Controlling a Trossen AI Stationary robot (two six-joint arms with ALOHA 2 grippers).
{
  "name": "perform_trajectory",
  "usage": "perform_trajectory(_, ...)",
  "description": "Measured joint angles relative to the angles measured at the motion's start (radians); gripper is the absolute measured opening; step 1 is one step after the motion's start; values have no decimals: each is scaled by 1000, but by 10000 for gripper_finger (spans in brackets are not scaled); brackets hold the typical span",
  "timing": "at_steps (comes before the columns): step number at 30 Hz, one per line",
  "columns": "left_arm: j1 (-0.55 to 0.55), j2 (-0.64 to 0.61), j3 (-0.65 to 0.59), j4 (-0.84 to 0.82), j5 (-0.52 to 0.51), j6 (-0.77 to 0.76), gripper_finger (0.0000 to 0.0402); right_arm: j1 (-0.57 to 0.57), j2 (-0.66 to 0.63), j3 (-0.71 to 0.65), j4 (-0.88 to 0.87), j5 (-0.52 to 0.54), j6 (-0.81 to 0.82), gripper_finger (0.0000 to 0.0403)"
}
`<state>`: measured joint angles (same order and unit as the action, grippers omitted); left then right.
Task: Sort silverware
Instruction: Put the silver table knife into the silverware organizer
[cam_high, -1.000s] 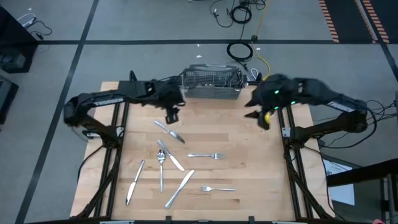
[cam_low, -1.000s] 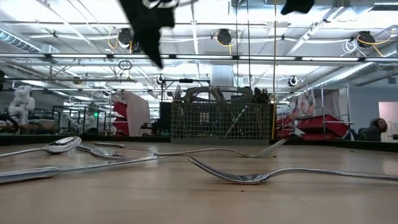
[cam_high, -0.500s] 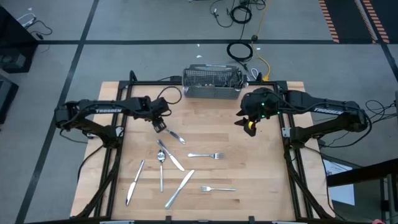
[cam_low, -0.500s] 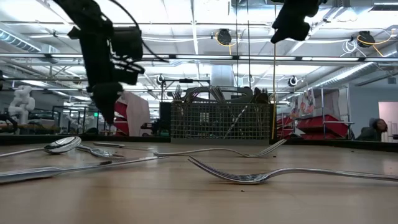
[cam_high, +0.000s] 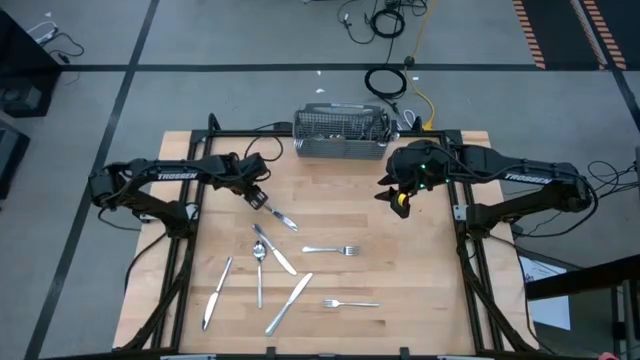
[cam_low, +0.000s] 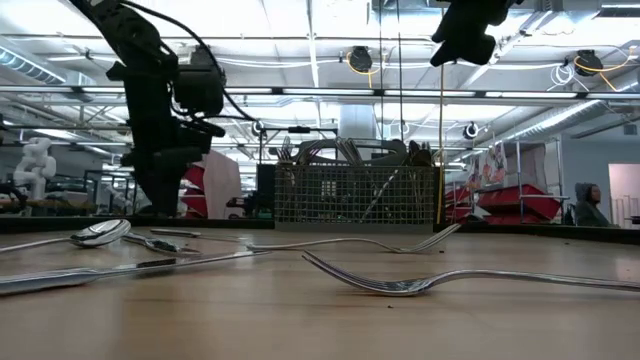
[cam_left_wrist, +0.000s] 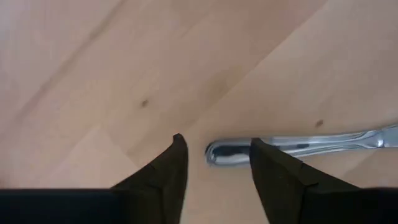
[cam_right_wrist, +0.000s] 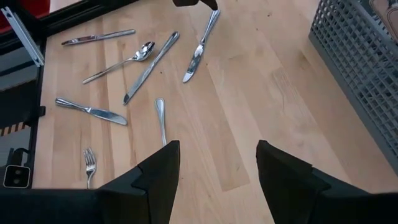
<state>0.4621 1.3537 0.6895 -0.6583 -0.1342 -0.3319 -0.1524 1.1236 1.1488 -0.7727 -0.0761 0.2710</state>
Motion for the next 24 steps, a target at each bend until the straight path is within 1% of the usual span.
perform_trajectory(2, 2, 1, 0, -26, -2, -28, 145, 0, 0, 0, 0, 0, 2, 199)
perform_trajectory(4, 2, 1, 0, -30, -4, -51, 111, 0, 0, 0, 0, 0, 2, 199)
perform_trajectory(8, 2, 1, 3, -46, 50, -107, 41, 0, 0, 0, 0, 0, 2, 199)
perform_trajectory(10, 2, 1, 3, -59, 56, -128, 13, 0, 0, 0, 0, 0, 2, 199)
perform_trajectory(12, 2, 1, 3, -70, 44, -133, 7, 0, 0, 0, 1, 0, 2, 199)
perform_trajectory(16, 2, 1, 3, -53, 14, -128, 7, 0, 0, 0, 14, 0, 8, 199)
perform_trajectory(24, 2, 13, 4, -28, 8, -125, 7, 17, 7, 0, 35, 7, 58, 199)
